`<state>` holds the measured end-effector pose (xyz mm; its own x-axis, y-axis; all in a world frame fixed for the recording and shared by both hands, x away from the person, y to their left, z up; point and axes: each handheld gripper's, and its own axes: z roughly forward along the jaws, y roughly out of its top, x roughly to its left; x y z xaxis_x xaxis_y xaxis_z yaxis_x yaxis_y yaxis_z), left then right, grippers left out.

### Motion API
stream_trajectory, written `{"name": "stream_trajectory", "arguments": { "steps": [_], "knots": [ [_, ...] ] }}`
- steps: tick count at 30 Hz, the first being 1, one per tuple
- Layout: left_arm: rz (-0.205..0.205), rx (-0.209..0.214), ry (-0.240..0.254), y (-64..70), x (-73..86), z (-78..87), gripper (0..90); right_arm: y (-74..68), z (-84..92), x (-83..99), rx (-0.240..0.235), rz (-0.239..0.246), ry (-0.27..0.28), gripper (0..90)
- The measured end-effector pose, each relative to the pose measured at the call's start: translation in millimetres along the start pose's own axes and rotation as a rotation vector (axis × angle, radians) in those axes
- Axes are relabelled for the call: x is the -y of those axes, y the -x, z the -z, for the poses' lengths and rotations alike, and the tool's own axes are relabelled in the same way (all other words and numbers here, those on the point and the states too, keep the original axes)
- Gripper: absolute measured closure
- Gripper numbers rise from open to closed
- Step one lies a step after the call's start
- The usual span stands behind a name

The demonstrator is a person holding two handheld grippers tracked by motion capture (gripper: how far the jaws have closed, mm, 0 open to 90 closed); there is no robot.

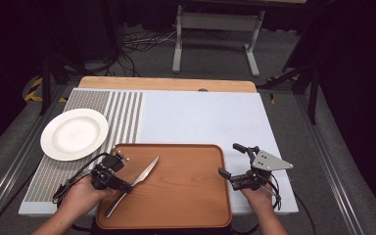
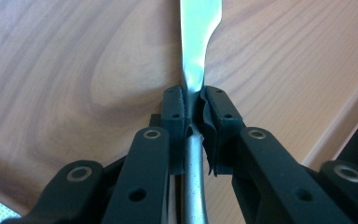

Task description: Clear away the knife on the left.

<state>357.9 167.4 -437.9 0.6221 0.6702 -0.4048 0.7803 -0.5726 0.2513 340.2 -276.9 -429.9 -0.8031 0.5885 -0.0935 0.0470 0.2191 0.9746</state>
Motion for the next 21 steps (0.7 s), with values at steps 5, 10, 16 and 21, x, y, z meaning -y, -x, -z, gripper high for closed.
{"name": "stream_trajectory", "arguments": {
  "steps": [5, 10, 16, 21],
  "knots": [
    [-0.001, -0.006, 0.003, -0.6, 0.6, 0.6, 79.8, 0.1, 0.6, -0.1, 0.003, 0.000, 0.001, 3.7],
    [0.000, -0.011, 0.001, -1.1, 0.2, 0.9, 79.5, 0.3, 1.1, -0.2, 0.005, 0.000, 0.004, 3.7],
    [-0.022, 0.028, 0.051, 0.0, 0.4, 10.1, 64.9, 0.9, 1.2, 0.0, 0.005, -0.003, 0.003, 3.7],
    [-0.069, 0.024, 0.099, 2.6, -0.2, 17.5, 40.4, 0.6, 1.2, 0.0, 0.004, -0.004, 0.005, 3.6]
  ]
}}
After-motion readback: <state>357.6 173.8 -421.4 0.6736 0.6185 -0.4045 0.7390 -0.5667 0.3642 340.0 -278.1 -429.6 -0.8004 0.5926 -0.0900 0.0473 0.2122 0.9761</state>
